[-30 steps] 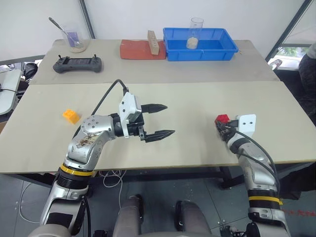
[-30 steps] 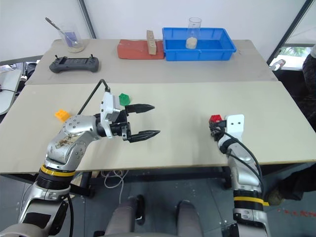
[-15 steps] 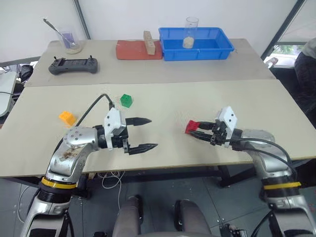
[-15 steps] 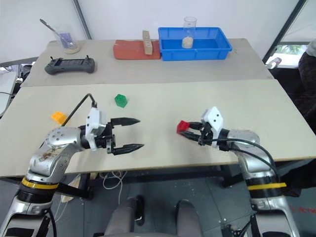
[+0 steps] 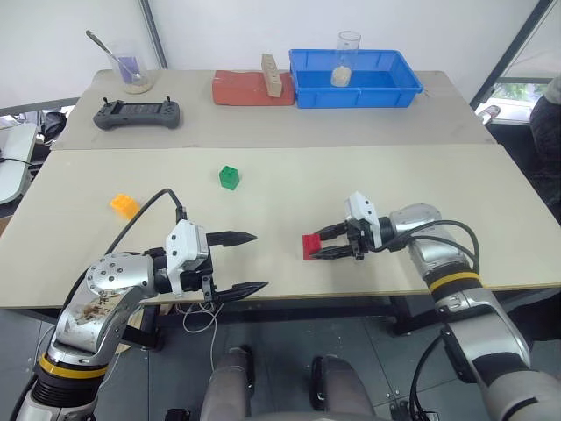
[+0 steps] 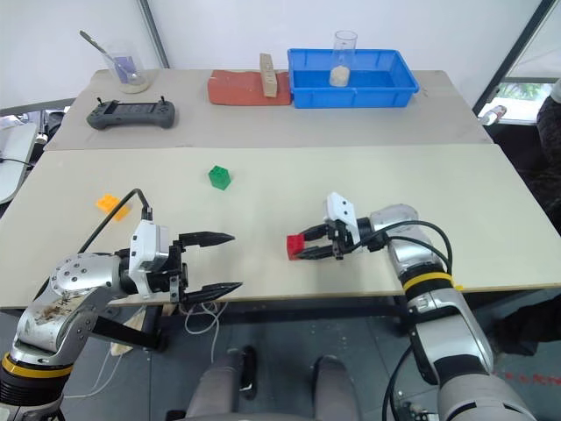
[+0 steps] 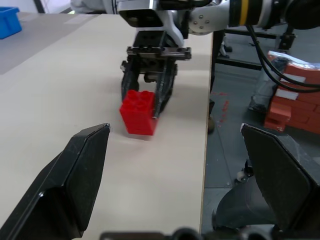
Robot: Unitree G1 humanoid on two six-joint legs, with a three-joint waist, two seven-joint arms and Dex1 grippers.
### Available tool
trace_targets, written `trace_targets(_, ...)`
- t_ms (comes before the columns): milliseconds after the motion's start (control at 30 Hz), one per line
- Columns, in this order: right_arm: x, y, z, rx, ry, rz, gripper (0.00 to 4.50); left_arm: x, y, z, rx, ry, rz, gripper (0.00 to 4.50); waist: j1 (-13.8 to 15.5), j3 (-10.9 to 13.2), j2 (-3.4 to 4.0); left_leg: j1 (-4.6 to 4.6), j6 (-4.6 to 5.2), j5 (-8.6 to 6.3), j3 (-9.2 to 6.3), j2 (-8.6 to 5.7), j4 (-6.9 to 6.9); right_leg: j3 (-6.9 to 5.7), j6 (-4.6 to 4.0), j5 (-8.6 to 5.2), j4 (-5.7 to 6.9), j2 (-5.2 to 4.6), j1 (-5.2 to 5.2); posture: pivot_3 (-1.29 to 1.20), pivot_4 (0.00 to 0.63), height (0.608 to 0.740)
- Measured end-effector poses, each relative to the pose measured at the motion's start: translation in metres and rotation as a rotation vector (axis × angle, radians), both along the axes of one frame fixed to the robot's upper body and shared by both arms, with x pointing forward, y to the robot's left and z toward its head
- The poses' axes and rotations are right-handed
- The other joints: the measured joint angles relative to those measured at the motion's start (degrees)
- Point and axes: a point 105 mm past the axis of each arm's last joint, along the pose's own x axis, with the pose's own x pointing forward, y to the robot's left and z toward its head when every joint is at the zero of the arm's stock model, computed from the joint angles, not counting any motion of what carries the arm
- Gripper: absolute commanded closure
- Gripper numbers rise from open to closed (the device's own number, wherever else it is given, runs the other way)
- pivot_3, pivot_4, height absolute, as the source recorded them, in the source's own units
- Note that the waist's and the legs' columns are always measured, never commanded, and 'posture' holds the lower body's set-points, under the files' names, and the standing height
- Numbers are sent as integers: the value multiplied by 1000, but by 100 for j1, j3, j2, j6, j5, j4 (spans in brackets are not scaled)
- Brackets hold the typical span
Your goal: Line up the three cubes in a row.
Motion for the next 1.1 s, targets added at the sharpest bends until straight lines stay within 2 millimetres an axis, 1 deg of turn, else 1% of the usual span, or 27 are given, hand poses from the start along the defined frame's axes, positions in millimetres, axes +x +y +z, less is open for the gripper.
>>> trace_targets(100, -3, 3, -3, -12, 3, 28, 3085, 1, 3, -1, 6, 1, 22, 0, 1, 0, 0, 0, -2, -1, 0, 0, 0, -2, -1, 0, 0, 0, -1, 0, 150, 740)
trace_targets(200, -3, 2, -9, -23, 19, 24, 3085, 1, 5, 0, 11, -1, 32, 0, 4, 0, 1, 0, -3, -1, 1, 0, 0, -2, -2, -1, -1, -1, -1, 0, 150, 740)
trace_targets(300, 0, 3, -9, -21, 15, 24, 3085, 1, 6, -1, 19, 10, 35, 0, -22, 0, 1, 1, -3, -1, 1, 1, -1, -2, -2, 0, 1, 0, -3, 0, 150, 740)
trace_targets(367, 2, 3, -8, -25, 12, 22, 2047, 1, 6, -1, 19, 12, 34, 0, -24, 0, 1, 1, -4, -1, 0, 2, -1, -3, -3, 0, 2, 0, -2, 0, 150, 740)
trace_targets(400, 2, 2, -9, -31, 14, 20, 1634, 1, 5, -1, 19, 12, 34, 0, -21, 0, 1, 1, -4, 0, 1, 1, -1, -3, -3, 0, 2, 0, -2, 0, 150, 740)
trace_targets(567, 3, -5, -13, -66, 10, 10, 32, -1, 4, -1, 20, 10, 29, 0, -17, 1, 1, 0, -5, 0, 2, 1, -1, -3, -3, 0, 1, -1, -2, 0, 150, 740)
trace_targets(667, 5, -15, -11, -86, -3, -10, 32, -1, 3, -3, 8, 18, 36, 0, -18, 1, 2, 1, -5, 0, 2, 1, -1, -3, -3, 0, 1, -1, -2, 0, 150, 740)
trace_targets(700, 4, -19, -7, -87, -17, -18, 32, 1, 3, -4, -5, 23, 51, 0, -14, 1, 2, 0, -5, 0, 2, 1, -1, -3, -3, 0, 1, -2, -2, 0, 150, 740)
trace_targets(767, 3, -25, 4, -67, -35, -45, 32, 7, 6, -10, -23, 40, 95, 0, -11, 1, 2, 1, -5, 0, 1, 1, -1, -3, -3, 0, 2, -2, -2, 0, 150, 740)
trace_targets(833, 0, -31, 17, -35, -51, -82, 32, 17, 15, -20, -34, 59, 179, 0, -5, 1, 2, 1, -5, 0, 0, 1, -1, -3, -3, 0, 2, -2, -2, 0, 150, 740)
trace_targets(933, -3, -36, 38, 24, -90, -214, 32, 44, 29, -30, -80, 37, 376, 0, 43, 1, 2, 0, -5, 0, -2, 1, -1, -4, -6, 2, 3, -5, -4, 0, 150, 740)
trace_targets(1000, -7, -36, 52, 66, -116, -322, 32, 62, 39, -35, -90, 3, 506, 0, 99, 1, 2, 0, -5, 0, -2, 1, -1, -4, -8, 3, 3, -5, -5, 0, 150, 740)
trace_targets(1100, -17, -32, 70, 156, -99, -449, 32, 88, 49, -38, -136, -40, 677, 0, 135, 1, 1, -2, -5, 0, -2, -1, -1, -4, -9, 3, 0, -7, -4, 0, 150, 740)
